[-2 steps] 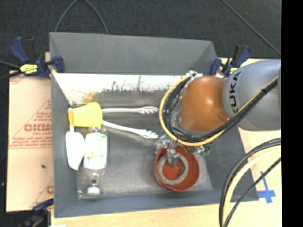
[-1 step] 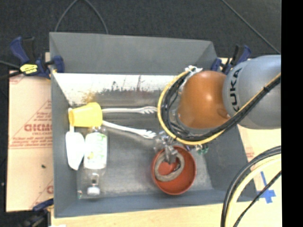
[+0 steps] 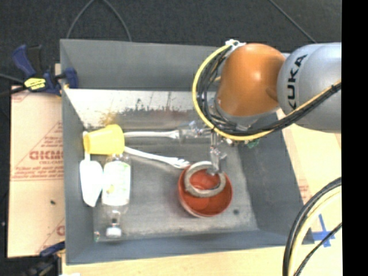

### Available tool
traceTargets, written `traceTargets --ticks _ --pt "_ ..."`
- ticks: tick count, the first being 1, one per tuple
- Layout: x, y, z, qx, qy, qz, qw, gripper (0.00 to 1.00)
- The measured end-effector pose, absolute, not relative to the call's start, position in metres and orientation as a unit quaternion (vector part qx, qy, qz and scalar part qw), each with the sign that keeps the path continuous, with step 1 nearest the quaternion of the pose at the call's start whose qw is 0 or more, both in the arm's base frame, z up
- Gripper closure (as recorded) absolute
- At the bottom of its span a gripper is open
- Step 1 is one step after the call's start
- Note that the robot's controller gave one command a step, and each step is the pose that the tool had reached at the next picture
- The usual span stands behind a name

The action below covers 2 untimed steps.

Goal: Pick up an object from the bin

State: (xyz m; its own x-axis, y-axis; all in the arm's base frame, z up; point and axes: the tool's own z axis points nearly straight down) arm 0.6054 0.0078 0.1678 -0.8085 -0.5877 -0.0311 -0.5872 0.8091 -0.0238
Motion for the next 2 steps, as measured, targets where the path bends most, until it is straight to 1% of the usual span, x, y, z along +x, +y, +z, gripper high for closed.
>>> traceTargets --ticks 1,2 --pt "0.604 0.008 0.166 -0.307 0.951 -0.005 0.017 0.00" --pt "0.581 0.028 0.113 -0.312 0.950 -0.006 0.020 1.00"
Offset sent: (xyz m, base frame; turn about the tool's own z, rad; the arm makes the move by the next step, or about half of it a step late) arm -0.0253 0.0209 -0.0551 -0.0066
